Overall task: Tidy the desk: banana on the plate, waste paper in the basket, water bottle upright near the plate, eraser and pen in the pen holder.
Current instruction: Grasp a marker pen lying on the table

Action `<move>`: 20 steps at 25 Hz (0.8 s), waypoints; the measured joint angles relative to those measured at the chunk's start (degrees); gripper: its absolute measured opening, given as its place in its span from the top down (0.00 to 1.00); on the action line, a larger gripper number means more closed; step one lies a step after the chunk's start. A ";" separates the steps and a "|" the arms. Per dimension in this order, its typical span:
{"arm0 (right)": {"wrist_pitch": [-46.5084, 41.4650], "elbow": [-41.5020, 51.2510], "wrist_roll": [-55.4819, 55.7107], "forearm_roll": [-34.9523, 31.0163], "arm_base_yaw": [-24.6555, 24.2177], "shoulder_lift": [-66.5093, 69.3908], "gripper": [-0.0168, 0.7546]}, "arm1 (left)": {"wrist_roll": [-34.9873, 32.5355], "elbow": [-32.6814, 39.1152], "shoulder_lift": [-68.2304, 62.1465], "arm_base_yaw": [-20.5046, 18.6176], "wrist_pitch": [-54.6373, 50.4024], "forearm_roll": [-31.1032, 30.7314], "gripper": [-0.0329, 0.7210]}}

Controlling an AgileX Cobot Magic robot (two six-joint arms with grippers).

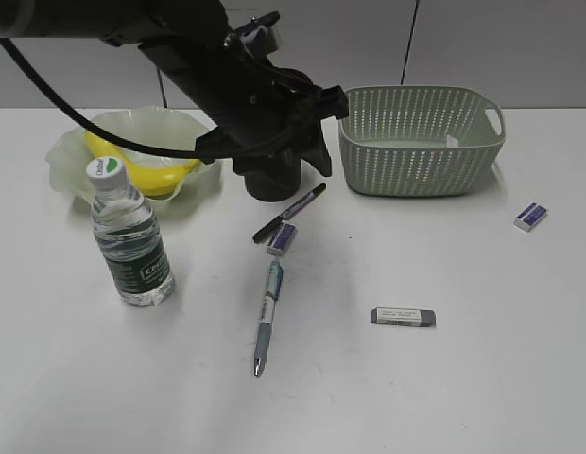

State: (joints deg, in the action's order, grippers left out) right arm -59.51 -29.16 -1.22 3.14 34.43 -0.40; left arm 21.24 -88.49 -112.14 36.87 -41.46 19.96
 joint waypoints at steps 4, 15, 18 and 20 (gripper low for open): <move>0.00 0.00 0.00 0.00 0.00 0.00 0.22 | 0.00 0.00 0.00 0.00 -0.05 -0.88 0.46; 0.00 0.00 0.00 0.00 0.00 0.00 0.22 | -0.24 0.00 0.00 0.00 -0.05 -3.57 0.46; 0.00 0.00 0.00 0.00 0.00 0.00 0.22 | -0.84 0.00 0.00 0.00 -0.05 -3.99 0.46; 0.00 0.00 0.00 0.00 0.00 0.00 0.22 | -4.29 0.00 0.00 0.00 -0.01 -5.01 0.46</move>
State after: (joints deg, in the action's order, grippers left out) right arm -59.51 -29.16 -1.22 3.14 34.43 -0.40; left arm 16.95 -88.49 -112.14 36.87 -41.48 14.95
